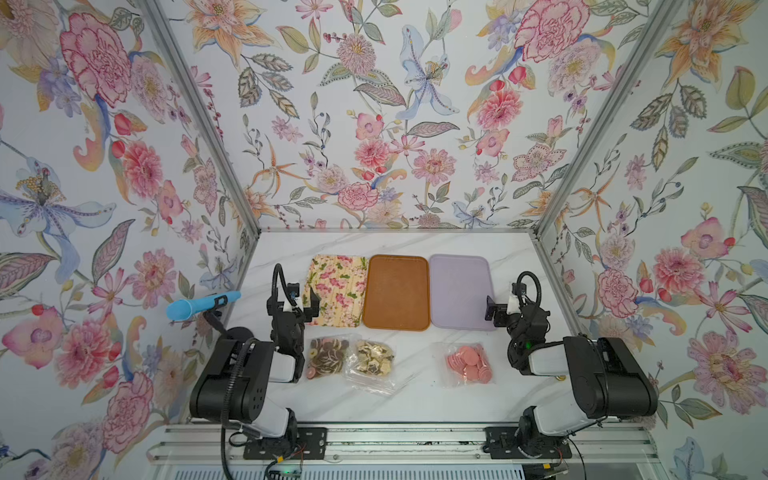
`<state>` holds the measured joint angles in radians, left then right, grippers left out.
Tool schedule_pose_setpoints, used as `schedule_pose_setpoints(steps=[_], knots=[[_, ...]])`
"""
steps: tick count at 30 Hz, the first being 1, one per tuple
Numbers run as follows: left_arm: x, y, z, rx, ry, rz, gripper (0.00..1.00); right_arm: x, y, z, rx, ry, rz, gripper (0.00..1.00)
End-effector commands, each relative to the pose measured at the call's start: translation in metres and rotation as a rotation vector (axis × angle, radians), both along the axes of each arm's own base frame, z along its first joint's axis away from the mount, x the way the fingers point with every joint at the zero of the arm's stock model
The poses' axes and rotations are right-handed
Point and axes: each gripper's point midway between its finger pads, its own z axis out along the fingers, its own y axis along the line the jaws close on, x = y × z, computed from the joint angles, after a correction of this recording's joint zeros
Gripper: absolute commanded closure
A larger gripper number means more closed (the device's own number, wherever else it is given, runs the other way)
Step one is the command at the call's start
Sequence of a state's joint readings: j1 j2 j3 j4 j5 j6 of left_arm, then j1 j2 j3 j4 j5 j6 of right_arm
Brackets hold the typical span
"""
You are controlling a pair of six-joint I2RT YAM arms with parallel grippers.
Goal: Pour cookies out of the ziploc bag
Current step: Open the ziploc bag at the center of the board.
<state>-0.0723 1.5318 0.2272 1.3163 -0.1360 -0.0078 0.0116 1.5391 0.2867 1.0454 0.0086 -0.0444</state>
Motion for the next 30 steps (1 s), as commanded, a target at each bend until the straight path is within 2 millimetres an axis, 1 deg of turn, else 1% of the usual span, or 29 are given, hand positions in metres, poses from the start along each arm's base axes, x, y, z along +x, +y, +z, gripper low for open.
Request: schedule_pose_setpoints(steps=[1, 17, 22, 28, 30], knots=[[0.0, 0.001, 0.001, 0.007, -0.005, 0.002, 0.01, 0.007, 0.001, 0.014, 0.013, -0.055, 0.001, 0.0], [0.001, 0.002, 0.0, 0.001, -0.003, -0.006, 0.01, 0.006, 0.001, 0.013, 0.009, -0.051, -0.001, 0.0], [0.0, 0.006, 0.0, -0.007, -0.006, 0.018, 0.01, 0.005, 0.001, 0.014, -0.004, -0.055, -0.011, 0.0], [-0.001, 0.006, 0.001, -0.008, -0.01, 0.018, 0.01, -0.007, 0.008, 0.02, -0.022, -0.113, 0.009, 0.0], [-0.001, 0.005, 0.001, -0.007, -0.012, 0.013, 0.01, -0.012, 0.007, 0.026, -0.023, -0.147, 0.0, 0.0]])
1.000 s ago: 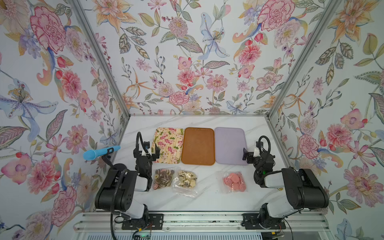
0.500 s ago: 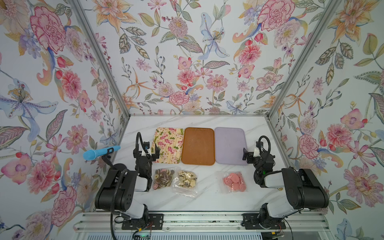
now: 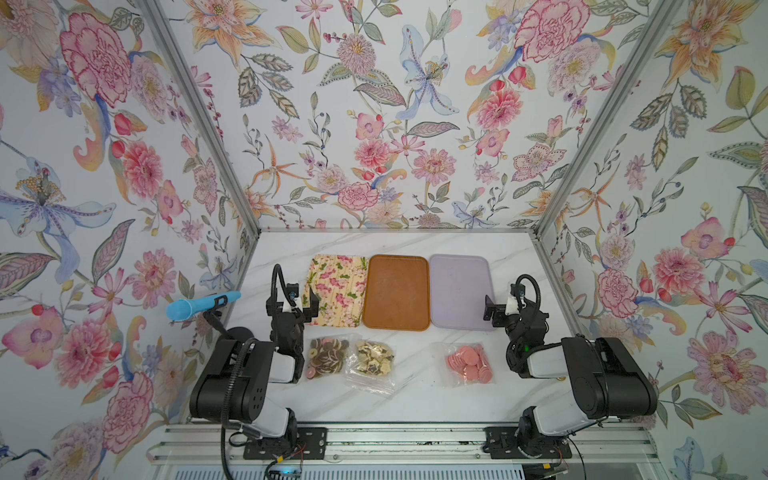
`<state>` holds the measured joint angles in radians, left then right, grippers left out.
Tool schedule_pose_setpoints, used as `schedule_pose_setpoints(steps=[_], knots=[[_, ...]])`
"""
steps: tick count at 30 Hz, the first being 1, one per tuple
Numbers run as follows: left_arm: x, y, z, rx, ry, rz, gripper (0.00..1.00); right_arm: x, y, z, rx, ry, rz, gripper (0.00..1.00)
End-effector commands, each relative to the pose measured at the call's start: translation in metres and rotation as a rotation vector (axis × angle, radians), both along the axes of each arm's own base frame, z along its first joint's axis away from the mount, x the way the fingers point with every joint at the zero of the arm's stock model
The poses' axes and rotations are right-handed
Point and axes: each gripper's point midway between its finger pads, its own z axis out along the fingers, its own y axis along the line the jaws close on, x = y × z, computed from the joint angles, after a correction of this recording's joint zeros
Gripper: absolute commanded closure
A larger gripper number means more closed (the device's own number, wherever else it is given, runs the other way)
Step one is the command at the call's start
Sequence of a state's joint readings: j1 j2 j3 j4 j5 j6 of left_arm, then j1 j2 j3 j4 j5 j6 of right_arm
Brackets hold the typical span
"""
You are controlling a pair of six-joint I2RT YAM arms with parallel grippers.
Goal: Pour cookies out of the ziploc bag
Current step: Open the ziploc bag at the center of the board.
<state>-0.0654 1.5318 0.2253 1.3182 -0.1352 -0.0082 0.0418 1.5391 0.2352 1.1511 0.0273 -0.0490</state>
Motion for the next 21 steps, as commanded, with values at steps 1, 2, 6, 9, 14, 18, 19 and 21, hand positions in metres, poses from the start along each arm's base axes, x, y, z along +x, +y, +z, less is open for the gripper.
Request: schedule_pose_setpoints(steps=[1, 2, 6, 9, 14, 18, 19, 21], knots=[[-0.001, 0.001, 0.002, -0.003, -0.016, 0.0, 0.01, -0.008, -0.003, 0.025, -0.02, -0.112, -0.028, 0.0], [-0.003, 0.001, 0.004, -0.001, -0.023, 0.0, 0.01, -0.012, -0.004, 0.031, -0.028, -0.126, -0.045, 0.0], [-0.018, -0.003, 0.033, 0.039, -0.079, 0.045, 0.01, -0.021, -0.011, 0.056, -0.016, -0.067, -0.12, 0.0], [-0.018, -0.016, 0.05, 0.014, -0.038, 0.054, 0.01, -0.035, -0.012, 0.068, 0.026, -0.016, -0.139, 0.0], [-0.014, -0.062, 0.055, -0.213, 0.063, -0.135, 0.07, -0.063, 0.017, 0.071, 0.084, 0.015, -0.028, 0.0], [-0.005, -0.106, 0.05, -0.228, 0.226, -0.299, 0.12, -0.07, 0.038, 0.072, 0.058, 0.058, 0.037, 0.0], [-0.003, -0.115, 0.049, -0.236, 0.267, -0.332, 0.13, -0.069, 0.043, 0.072, 0.051, 0.079, 0.05, 0.0], [0.0, -0.139, 0.045, -0.259, 0.357, -0.424, 0.17, -0.066, 0.054, 0.069, 0.026, 0.15, 0.08, 0.0]])
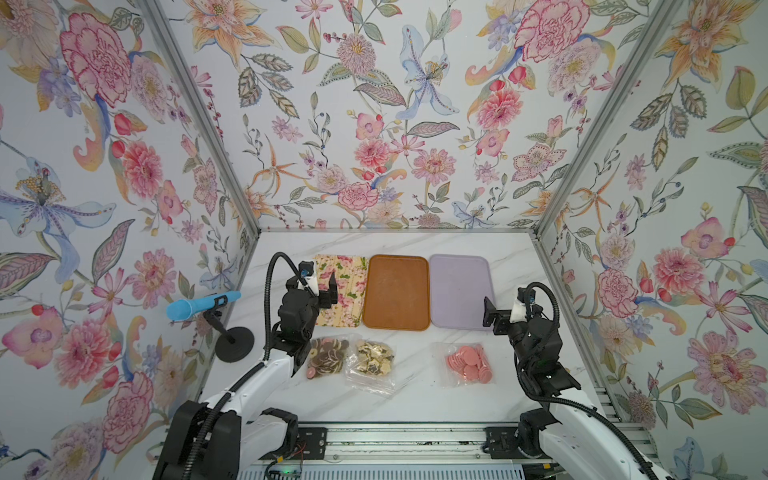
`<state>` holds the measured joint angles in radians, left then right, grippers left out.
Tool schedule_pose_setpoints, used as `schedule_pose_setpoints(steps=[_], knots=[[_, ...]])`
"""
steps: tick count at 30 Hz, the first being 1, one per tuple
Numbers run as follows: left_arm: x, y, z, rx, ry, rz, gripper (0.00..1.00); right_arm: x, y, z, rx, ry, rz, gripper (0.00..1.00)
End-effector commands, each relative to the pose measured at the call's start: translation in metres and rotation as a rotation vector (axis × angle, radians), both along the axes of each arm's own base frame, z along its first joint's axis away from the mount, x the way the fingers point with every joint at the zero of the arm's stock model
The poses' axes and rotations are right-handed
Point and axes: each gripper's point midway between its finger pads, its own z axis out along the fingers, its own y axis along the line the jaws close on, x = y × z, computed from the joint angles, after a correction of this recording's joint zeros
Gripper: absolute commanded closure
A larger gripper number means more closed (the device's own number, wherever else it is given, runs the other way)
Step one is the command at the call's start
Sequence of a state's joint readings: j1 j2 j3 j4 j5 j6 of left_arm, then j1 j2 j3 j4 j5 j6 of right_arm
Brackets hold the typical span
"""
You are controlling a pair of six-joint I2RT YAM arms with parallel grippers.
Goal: Pour cookies out of the ziploc bag
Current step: Open the ziploc bag at the center of the board.
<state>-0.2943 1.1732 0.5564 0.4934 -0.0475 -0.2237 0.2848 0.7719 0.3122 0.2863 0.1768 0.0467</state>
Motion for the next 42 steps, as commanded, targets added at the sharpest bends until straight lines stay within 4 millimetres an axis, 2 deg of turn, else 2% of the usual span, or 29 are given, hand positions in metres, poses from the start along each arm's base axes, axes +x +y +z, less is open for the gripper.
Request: schedule_pose_setpoints(steps=[1, 4, 7, 10, 13, 18, 23, 27, 31, 36, 42], knots=[[-0.008, -0.045, -0.031, -0.047, 0.246, -0.197, 0.2, 0.0, 0.011, -0.014, -0.039, 0.162, 0.016, 0.0], [-0.02, -0.088, -0.04, -0.035, 0.324, -0.308, 0.25, -0.005, 0.032, -0.026, -0.04, 0.282, 0.059, 0.0], [-0.046, -0.13, -0.057, 0.001, 0.372, -0.38, 0.26, -0.02, 0.057, -0.042, -0.064, 0.355, 0.107, 0.01], [-0.074, -0.171, -0.076, -0.098, 0.444, -0.481, 0.33, -0.03, 0.076, -0.039, -0.085, 0.364, 0.128, 0.06], [-0.102, -0.209, -0.083, -0.246, 0.49, -0.582, 0.39, -0.041, 0.098, -0.037, -0.083, 0.416, 0.183, 0.11], [-0.139, -0.255, -0.099, -0.446, 0.623, -0.698, 0.44, -0.062, 0.106, -0.058, -0.109, 0.546, 0.143, 0.15], [-0.169, -0.298, -0.131, -0.556, 0.777, -0.774, 0.55, -0.068, 0.096, -0.056, -0.023, 0.539, 0.09, 0.14], [-0.18, -0.315, -0.15, -0.536, 0.838, -0.769, 0.6, -0.075, 0.089, -0.053, 0.031, 0.556, 0.105, 0.15], [-0.189, -0.324, -0.154, -0.539, 0.861, -0.784, 0.6, -0.083, 0.088, -0.057, 0.067, 0.583, 0.132, 0.14], [-0.197, -0.328, -0.151, -0.581, 0.873, -0.786, 0.6, -0.091, 0.085, -0.069, 0.078, 0.61, 0.138, 0.12], [-0.211, -0.324, -0.136, -0.646, 0.868, -0.794, 0.59, -0.093, 0.081, -0.067, 0.093, 0.585, 0.143, 0.11]])
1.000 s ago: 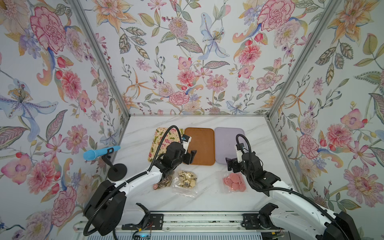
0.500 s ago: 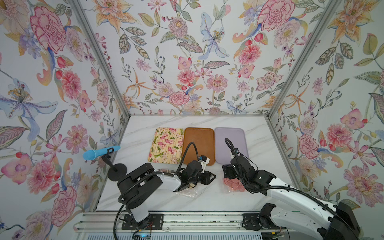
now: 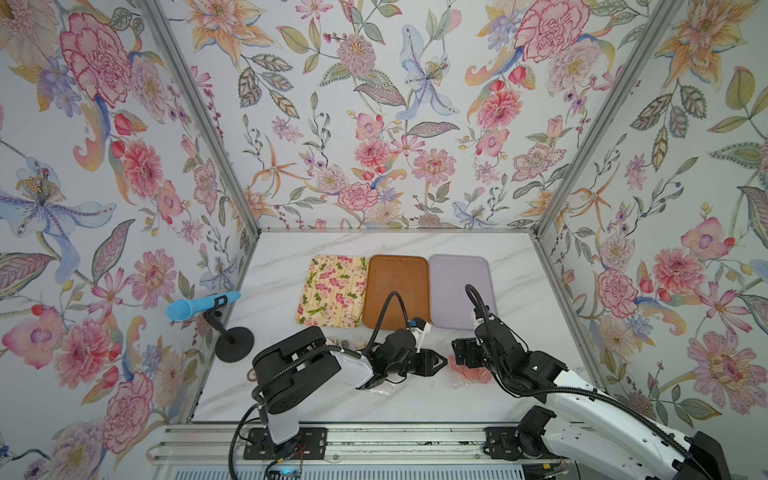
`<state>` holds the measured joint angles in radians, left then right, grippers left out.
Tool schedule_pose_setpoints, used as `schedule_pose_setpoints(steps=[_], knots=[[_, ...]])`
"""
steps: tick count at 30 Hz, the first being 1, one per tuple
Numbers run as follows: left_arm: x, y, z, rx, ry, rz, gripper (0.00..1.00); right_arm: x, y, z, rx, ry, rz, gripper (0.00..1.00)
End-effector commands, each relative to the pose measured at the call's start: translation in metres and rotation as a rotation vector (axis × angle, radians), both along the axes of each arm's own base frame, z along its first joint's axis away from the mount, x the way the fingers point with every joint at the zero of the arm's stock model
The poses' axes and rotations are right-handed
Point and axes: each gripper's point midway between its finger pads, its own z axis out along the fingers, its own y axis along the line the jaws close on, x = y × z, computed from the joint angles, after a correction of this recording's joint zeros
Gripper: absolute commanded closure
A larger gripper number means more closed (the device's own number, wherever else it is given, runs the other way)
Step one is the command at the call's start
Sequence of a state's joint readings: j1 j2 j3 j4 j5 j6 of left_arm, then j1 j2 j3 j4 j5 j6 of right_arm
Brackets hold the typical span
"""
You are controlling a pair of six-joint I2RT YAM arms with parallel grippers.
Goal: Pour cookies out of the ziploc bag
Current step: Open the ziploc bag at the center of the board.
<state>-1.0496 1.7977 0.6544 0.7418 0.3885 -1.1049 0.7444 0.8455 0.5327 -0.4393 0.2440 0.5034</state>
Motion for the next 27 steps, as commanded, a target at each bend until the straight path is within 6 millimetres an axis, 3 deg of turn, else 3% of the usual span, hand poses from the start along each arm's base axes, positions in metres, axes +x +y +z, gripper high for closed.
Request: schedule_pose_setpoints(steps=[1, 6, 11, 22, 27], knots=[[-0.01, 0.001, 0.021, -0.068, 0.012, 0.013, 0.59, -0.003, -0.004, 0.0, 0.02, 0.002, -0.016, 0.11], [-0.008, 0.009, 0.018, -0.012, 0.005, 0.051, 0.58, -0.003, -0.004, 0.0, 0.027, -0.003, -0.015, 0.1], [-0.005, 0.001, -0.001, 0.008, 0.046, 0.059, 0.6, -0.006, 0.0, 0.0, 0.037, 0.002, 0.007, 0.08], [-0.002, 0.0, -0.009, -0.003, 0.07, 0.091, 0.6, -0.009, 0.01, -0.005, 0.042, 0.016, 0.074, 0.06], [0.001, -0.013, -0.003, -0.046, 0.076, 0.076, 0.71, -0.01, 0.011, -0.004, 0.04, 0.009, 0.086, 0.0]])
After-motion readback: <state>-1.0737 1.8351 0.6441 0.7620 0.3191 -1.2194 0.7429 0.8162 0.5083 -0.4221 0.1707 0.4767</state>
